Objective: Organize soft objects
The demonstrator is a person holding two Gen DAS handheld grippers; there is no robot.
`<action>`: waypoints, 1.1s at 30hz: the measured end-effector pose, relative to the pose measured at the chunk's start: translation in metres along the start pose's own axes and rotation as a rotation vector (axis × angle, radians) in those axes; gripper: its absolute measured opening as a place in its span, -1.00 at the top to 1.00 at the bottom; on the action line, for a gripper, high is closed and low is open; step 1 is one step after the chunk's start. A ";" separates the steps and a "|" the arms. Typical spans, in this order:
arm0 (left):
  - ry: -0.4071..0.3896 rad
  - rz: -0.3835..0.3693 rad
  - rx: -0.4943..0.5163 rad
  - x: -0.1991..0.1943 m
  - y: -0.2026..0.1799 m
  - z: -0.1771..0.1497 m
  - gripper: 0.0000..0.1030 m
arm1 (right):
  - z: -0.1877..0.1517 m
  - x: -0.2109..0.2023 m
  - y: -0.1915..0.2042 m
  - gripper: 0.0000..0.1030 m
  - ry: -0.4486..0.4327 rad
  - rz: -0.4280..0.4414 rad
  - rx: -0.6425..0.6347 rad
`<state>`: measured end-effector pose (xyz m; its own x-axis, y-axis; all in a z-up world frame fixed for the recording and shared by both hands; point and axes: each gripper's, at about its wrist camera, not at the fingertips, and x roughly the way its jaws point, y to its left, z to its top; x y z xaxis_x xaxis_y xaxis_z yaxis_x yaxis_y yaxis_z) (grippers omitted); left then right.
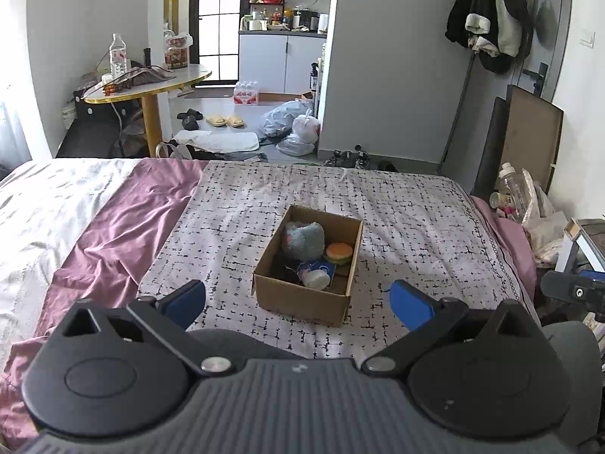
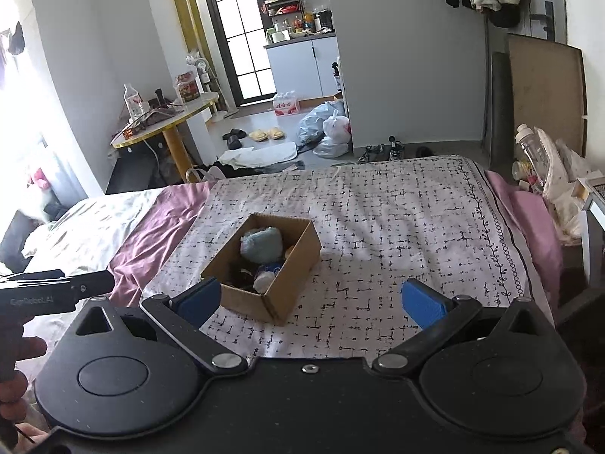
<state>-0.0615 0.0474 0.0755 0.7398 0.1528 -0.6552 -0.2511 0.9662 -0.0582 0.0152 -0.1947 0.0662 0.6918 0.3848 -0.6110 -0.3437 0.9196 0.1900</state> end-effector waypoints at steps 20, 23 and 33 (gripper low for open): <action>0.022 -0.024 0.017 0.008 -0.003 -0.008 -1.00 | -0.007 0.013 -0.001 -1.00 0.031 -0.016 -0.004; 0.026 -0.030 0.011 0.008 -0.003 -0.009 -1.00 | -0.007 0.013 -0.001 -1.00 0.031 -0.019 -0.002; 0.023 -0.044 0.000 0.006 -0.003 -0.009 -1.00 | -0.010 0.012 -0.002 -1.00 0.028 -0.018 0.001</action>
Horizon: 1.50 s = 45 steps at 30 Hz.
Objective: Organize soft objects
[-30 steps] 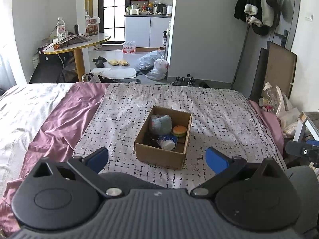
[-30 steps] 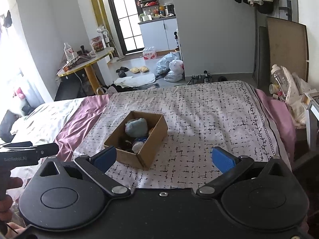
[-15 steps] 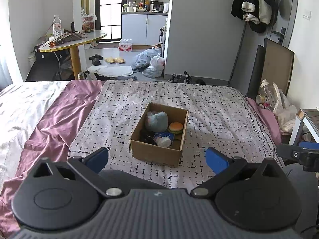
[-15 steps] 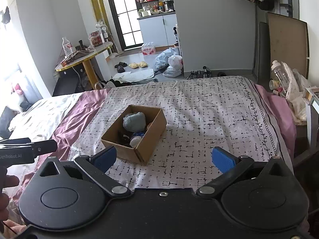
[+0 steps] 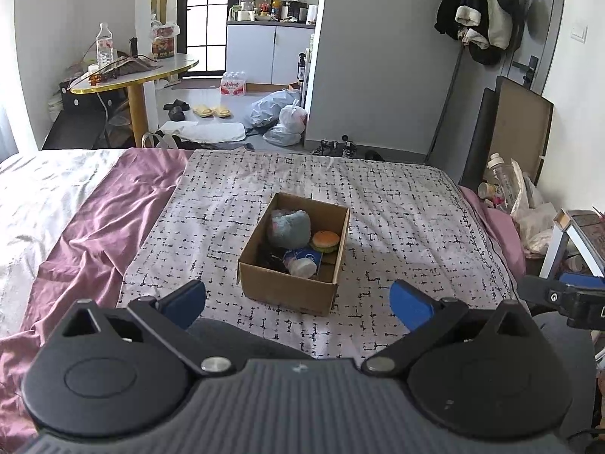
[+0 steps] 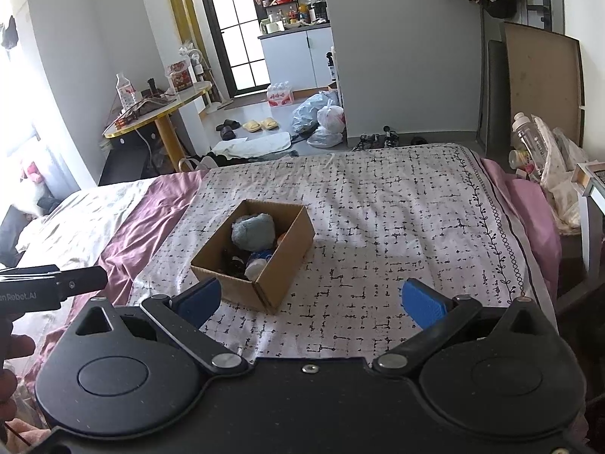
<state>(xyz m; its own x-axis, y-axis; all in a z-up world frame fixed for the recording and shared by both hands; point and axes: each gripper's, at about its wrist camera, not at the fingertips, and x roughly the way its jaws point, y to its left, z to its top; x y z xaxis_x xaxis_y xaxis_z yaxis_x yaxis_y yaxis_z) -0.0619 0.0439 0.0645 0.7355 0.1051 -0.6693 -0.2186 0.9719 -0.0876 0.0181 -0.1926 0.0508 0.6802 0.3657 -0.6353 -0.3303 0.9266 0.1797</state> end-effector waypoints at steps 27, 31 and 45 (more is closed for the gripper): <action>-0.007 -0.010 0.002 -0.002 -0.003 -0.003 -1.00 | -0.003 0.000 -0.002 -1.00 -0.008 -0.017 0.001; -0.008 -0.014 -0.001 -0.002 -0.003 -0.003 -1.00 | -0.004 0.000 -0.002 -1.00 -0.006 -0.018 -0.001; -0.008 -0.025 -0.016 0.001 -0.004 -0.006 -1.00 | -0.007 0.008 -0.007 -1.00 0.005 -0.033 0.004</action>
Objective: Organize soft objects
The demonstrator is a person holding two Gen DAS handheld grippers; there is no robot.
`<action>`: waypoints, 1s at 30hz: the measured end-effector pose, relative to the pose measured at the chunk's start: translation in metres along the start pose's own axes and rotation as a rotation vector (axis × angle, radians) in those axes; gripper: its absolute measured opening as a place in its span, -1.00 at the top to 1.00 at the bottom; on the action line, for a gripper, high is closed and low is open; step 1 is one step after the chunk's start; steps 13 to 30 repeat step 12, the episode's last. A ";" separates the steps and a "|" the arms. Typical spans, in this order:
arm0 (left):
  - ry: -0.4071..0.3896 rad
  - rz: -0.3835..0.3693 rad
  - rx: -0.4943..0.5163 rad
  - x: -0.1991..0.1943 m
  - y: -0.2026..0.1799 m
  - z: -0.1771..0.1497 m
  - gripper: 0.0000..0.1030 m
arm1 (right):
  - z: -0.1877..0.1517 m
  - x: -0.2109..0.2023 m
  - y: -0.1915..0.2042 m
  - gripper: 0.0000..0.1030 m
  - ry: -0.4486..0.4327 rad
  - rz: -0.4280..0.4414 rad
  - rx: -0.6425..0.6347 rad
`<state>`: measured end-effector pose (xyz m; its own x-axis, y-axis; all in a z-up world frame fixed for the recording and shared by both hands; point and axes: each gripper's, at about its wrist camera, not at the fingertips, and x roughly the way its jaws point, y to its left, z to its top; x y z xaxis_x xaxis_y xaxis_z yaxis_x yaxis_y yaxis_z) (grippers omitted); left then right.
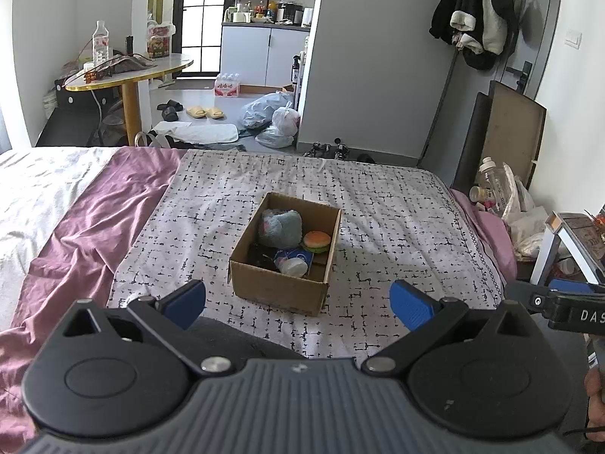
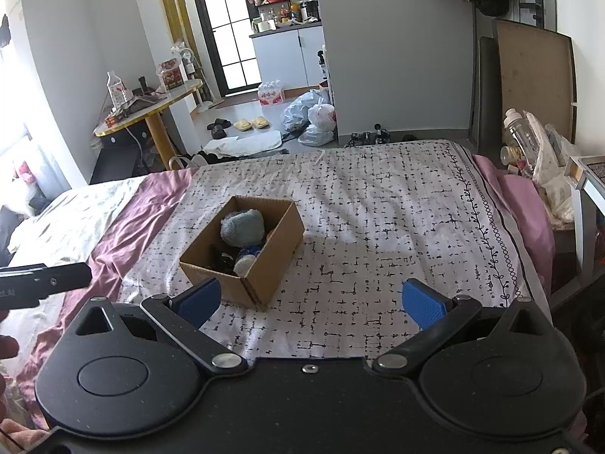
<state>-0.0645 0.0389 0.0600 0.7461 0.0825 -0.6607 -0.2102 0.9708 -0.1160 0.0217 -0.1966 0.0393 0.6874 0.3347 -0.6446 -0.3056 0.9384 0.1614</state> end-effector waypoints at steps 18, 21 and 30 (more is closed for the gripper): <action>-0.018 -0.041 -0.009 0.001 0.003 -0.004 -1.00 | -0.004 0.007 0.000 -1.00 0.015 -0.003 0.009; -0.018 -0.041 -0.009 0.001 0.003 -0.004 -1.00 | -0.004 0.007 0.000 -1.00 0.015 -0.003 0.009; -0.018 -0.041 -0.009 0.001 0.003 -0.004 -1.00 | -0.004 0.007 0.000 -1.00 0.015 -0.003 0.009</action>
